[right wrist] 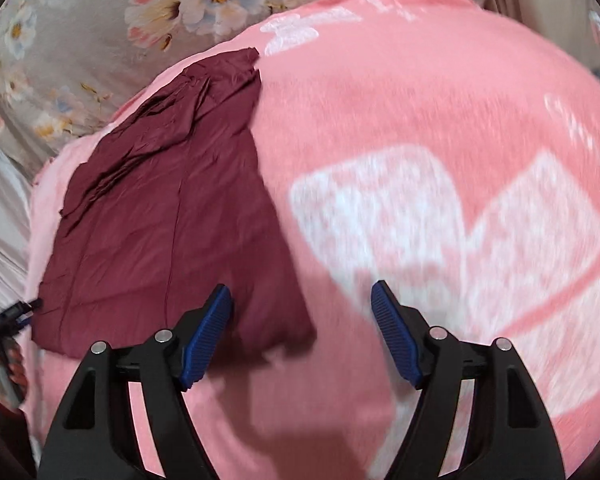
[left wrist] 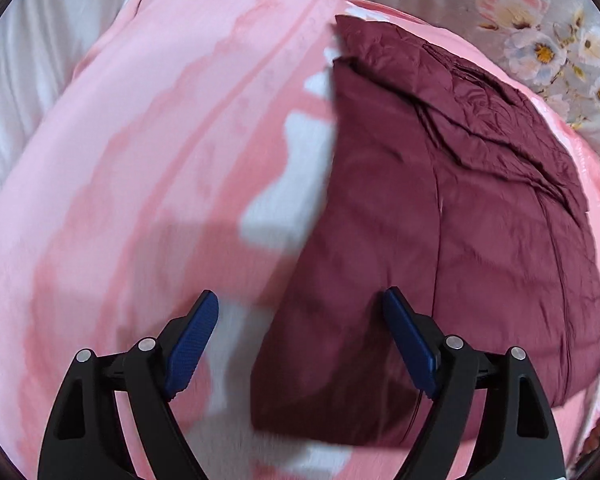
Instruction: Fold large clothes
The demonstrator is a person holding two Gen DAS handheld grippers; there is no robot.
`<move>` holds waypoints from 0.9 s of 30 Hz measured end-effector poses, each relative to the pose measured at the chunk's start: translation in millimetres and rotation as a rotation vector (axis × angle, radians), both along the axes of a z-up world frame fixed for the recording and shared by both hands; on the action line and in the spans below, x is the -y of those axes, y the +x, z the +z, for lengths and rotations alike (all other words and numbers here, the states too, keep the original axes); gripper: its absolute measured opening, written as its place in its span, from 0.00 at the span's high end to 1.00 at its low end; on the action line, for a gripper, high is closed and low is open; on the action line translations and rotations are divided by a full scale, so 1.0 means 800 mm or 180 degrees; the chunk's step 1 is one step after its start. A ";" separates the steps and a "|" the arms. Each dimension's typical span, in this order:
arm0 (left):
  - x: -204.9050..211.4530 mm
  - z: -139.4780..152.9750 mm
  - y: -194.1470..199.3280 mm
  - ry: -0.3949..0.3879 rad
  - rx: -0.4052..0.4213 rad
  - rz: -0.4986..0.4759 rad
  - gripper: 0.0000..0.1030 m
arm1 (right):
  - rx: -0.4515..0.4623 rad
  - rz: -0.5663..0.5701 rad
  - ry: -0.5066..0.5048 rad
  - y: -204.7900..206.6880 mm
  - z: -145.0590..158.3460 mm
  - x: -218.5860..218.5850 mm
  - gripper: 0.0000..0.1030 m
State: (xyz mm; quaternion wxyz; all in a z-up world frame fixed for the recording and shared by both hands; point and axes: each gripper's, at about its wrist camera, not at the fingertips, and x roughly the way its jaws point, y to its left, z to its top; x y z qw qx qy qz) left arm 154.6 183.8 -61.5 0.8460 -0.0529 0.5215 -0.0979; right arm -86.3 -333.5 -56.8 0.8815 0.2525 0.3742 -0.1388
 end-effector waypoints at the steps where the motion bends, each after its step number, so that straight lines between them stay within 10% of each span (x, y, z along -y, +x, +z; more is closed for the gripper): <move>1: -0.004 -0.001 -0.008 -0.0060 0.0024 0.0030 0.21 | 0.0038 0.0009 -0.0030 -0.003 -0.001 -0.003 0.31; 6: 0.004 0.002 -0.023 -0.0300 0.0077 -0.0034 0.25 | 0.0213 0.0018 0.0041 0.007 -0.004 -0.022 0.30; 8: 0.009 0.003 -0.026 -0.0335 0.0098 -0.0044 0.37 | 0.0255 -0.0009 0.0057 0.013 -0.005 -0.026 0.46; 13: 0.021 0.021 -0.036 -0.0220 0.0236 -0.0080 0.94 | 0.0419 0.0007 0.0306 0.016 -0.005 -0.032 0.91; 27: -0.076 0.173 -0.207 -0.0929 0.0920 -0.0190 0.98 | 0.1724 0.0500 -0.0149 -0.201 0.137 -0.088 0.96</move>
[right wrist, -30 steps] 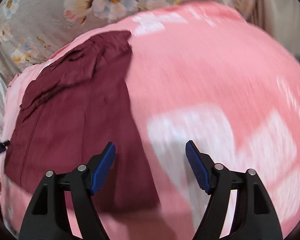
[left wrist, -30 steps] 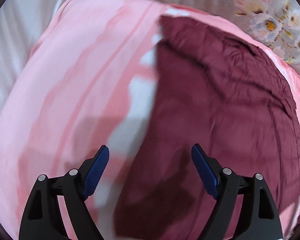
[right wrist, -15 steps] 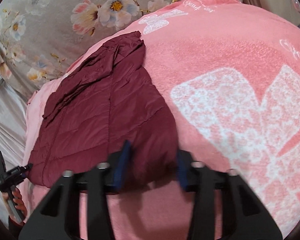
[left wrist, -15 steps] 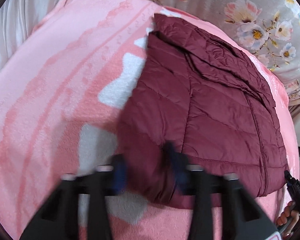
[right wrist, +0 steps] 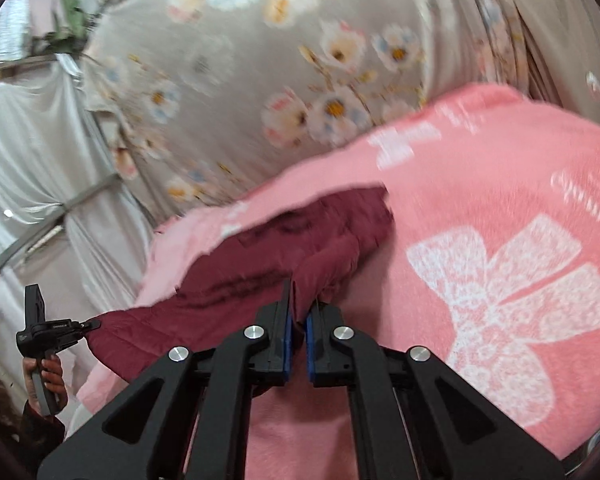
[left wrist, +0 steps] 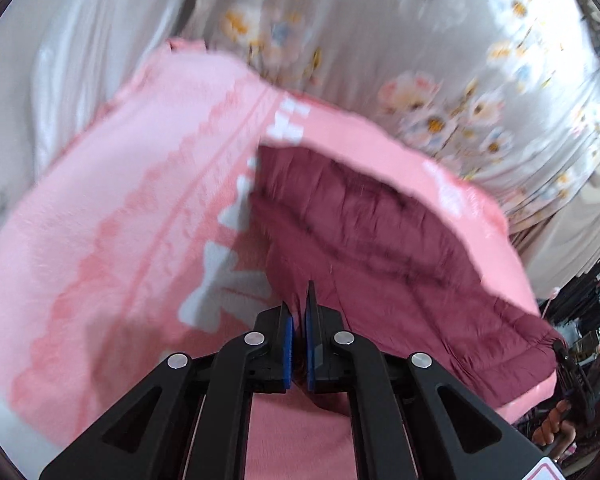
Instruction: Fold large clothes
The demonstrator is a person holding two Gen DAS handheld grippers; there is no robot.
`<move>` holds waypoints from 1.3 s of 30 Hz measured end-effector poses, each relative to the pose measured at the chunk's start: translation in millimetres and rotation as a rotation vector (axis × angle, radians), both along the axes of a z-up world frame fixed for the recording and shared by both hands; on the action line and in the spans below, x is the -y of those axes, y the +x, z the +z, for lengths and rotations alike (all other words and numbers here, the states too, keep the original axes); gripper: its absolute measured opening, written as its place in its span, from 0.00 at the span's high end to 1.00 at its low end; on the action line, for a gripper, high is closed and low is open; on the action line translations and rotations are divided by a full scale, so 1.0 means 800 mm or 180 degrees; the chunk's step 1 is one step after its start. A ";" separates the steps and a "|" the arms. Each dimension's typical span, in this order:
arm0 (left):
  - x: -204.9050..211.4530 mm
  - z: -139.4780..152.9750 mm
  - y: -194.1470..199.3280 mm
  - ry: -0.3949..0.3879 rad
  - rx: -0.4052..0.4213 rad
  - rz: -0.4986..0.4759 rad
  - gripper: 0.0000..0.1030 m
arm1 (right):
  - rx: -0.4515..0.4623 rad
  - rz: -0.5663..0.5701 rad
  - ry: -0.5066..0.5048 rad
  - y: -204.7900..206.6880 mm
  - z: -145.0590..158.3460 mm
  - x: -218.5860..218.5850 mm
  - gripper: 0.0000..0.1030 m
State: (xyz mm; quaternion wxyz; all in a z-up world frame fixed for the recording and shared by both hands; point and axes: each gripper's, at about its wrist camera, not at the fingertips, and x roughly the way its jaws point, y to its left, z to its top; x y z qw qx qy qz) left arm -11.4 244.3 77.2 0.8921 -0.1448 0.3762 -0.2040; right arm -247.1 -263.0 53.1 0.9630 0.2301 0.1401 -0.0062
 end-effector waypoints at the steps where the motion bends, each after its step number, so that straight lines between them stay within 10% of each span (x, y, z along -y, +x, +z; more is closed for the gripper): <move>1: -0.006 0.018 -0.008 -0.0056 0.0094 0.0019 0.98 | 0.0076 -0.0008 0.0001 -0.007 0.013 0.001 0.96; 5: -0.003 0.070 -0.008 -0.0138 0.0379 0.0054 0.98 | 0.0364 -0.0054 0.0185 0.002 0.058 0.020 0.96; 13: 0.087 0.099 0.151 0.0353 0.0552 0.0302 0.98 | 0.0138 -0.0395 0.0145 0.199 0.108 0.078 0.96; 23: 0.186 -0.022 0.335 0.1200 0.0121 0.0427 0.97 | -0.0714 -0.0767 0.0257 0.385 0.010 0.129 0.96; 39: 0.219 -0.146 0.395 0.1457 -0.0245 0.0372 0.86 | -0.1324 -0.0898 -0.0008 0.454 -0.095 0.130 0.92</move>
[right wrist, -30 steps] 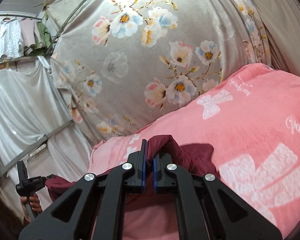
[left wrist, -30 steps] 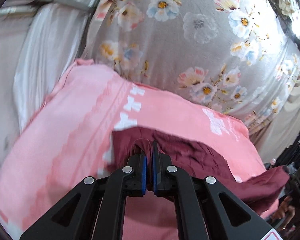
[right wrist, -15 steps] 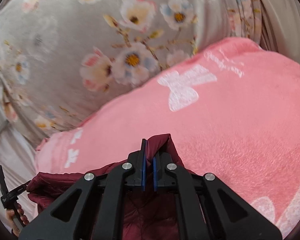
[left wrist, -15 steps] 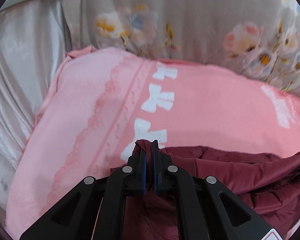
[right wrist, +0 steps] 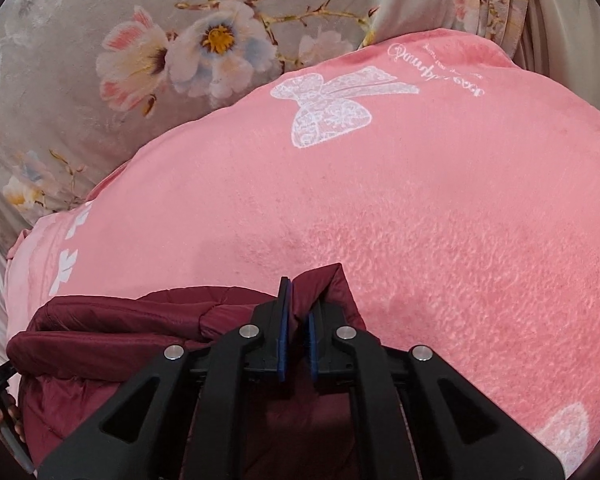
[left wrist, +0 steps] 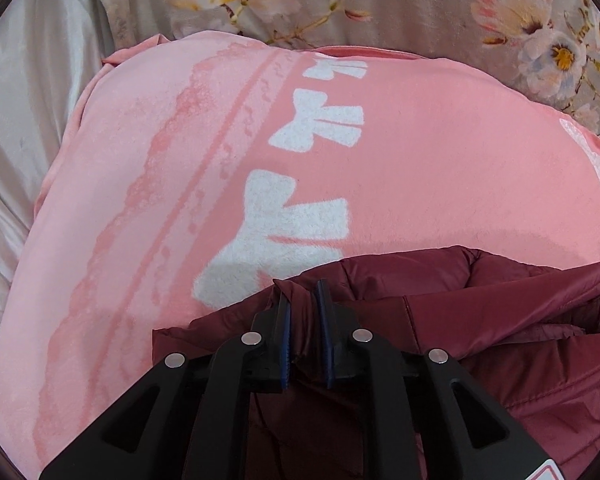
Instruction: Fold large clothes
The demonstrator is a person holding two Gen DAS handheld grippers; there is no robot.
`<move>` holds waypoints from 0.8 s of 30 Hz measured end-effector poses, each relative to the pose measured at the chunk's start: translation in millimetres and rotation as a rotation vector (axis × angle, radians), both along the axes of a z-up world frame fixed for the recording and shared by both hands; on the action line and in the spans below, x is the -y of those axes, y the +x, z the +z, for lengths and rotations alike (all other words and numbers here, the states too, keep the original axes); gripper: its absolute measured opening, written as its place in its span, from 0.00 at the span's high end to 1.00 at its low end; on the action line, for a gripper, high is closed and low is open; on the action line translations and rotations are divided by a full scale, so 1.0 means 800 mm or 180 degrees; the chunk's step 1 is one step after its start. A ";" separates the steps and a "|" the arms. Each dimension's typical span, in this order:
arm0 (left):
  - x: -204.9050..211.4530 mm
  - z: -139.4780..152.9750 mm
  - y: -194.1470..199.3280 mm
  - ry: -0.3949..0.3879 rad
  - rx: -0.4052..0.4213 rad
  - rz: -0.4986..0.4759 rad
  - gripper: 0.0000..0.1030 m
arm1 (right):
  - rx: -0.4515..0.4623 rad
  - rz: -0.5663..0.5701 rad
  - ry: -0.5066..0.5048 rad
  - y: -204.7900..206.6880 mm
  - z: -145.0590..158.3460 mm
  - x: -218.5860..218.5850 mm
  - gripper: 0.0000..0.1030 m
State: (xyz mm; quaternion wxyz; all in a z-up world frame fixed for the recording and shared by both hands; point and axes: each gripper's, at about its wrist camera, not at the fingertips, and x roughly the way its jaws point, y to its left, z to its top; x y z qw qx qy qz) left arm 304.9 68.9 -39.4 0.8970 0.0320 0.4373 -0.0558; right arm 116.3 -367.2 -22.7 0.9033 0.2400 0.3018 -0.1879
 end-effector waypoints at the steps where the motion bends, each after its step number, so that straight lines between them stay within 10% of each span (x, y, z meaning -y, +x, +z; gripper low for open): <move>1: -0.003 0.003 -0.001 -0.0030 0.0011 0.0001 0.85 | 0.0034 0.0016 0.0015 -0.004 0.005 0.001 0.90; 5: -0.031 0.043 -0.016 -0.0296 0.0237 0.0013 0.83 | 0.0359 -0.0007 0.0007 -0.042 0.045 0.002 0.58; 9: -0.064 0.105 -0.040 -0.0197 0.0723 0.0283 0.28 | 0.0559 -0.0031 -0.0310 -0.078 0.087 -0.014 0.45; 16: -0.060 0.166 -0.069 -0.0541 0.0720 0.0007 0.28 | 0.0396 0.0721 -0.0506 -0.053 0.101 -0.115 0.46; 24: 0.078 0.104 -0.083 -0.0448 0.0129 -0.0786 0.29 | -0.0310 0.1295 -0.0632 0.054 0.040 -0.202 0.49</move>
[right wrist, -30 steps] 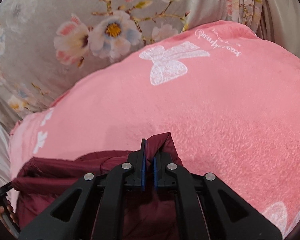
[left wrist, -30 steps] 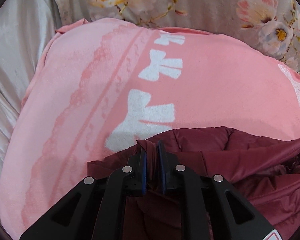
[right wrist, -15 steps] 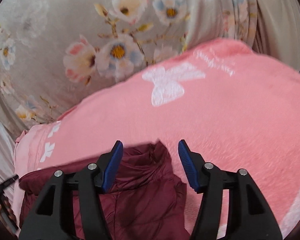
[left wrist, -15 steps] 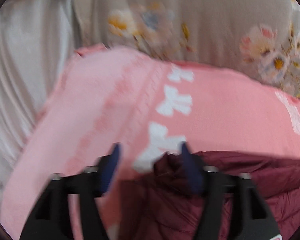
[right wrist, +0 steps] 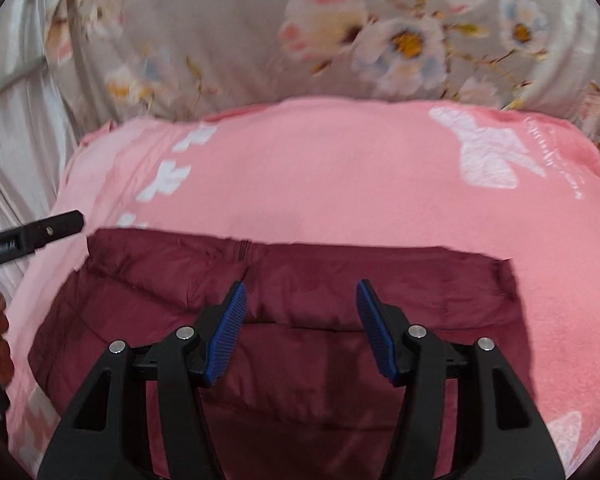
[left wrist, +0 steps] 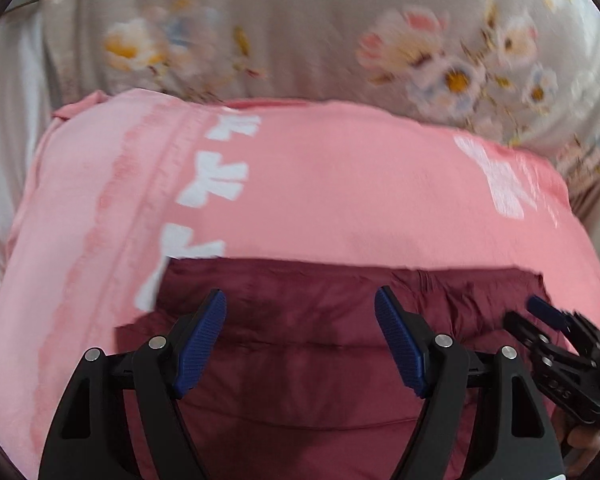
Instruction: Fold large clothes
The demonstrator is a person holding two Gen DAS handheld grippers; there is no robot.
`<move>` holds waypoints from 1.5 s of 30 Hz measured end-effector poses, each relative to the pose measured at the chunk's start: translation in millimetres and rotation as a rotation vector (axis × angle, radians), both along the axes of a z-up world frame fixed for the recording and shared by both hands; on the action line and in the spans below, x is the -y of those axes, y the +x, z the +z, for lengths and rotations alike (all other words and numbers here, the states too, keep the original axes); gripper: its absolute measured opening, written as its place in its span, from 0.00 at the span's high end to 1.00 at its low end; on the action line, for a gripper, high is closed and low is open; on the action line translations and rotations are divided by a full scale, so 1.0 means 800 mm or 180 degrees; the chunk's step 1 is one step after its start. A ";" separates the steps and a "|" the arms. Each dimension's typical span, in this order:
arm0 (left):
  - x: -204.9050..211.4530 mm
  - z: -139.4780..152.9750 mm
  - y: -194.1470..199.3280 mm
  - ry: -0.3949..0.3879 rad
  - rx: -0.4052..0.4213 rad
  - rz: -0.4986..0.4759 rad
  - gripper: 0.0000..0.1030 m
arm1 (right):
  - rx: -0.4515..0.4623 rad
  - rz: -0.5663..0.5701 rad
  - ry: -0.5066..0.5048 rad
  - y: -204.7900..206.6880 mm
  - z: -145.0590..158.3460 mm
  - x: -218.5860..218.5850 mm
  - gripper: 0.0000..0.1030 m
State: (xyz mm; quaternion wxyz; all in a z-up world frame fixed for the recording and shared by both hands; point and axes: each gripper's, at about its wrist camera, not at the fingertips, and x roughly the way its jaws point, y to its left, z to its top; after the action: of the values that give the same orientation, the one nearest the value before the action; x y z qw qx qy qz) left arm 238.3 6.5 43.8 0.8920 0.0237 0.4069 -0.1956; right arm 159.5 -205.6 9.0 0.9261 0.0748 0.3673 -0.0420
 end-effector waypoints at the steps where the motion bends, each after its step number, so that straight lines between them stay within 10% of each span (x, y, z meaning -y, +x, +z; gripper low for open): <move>1: 0.010 -0.009 0.002 0.0054 -0.0028 -0.0039 0.29 | -0.0073 -0.0003 -0.0003 0.009 -0.007 -0.002 0.50; 7: 0.047 -0.060 0.019 0.0212 -0.0252 -0.0099 0.35 | -0.0323 0.0064 0.0081 0.039 -0.038 0.003 1.00; 13: 0.057 -0.039 0.034 0.0165 -0.0113 -0.0091 0.36 | 0.0097 0.0076 0.0041 0.035 0.011 0.000 1.00; 26: 0.086 -0.103 0.058 0.0302 -0.0032 0.0002 0.31 | -0.0168 -0.0015 0.0182 0.072 -0.068 0.015 1.00; 45: 0.079 -0.098 0.044 0.0345 0.0105 0.0016 0.29 | -0.0064 -0.0091 0.0210 0.054 -0.048 0.024 1.00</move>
State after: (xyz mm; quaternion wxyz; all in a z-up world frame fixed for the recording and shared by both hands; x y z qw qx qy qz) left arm 273.8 -56.3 -34.2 0.8965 0.0742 0.4021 -0.1706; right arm 202.3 -225.1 -29.6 0.9187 0.1102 0.3767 -0.0439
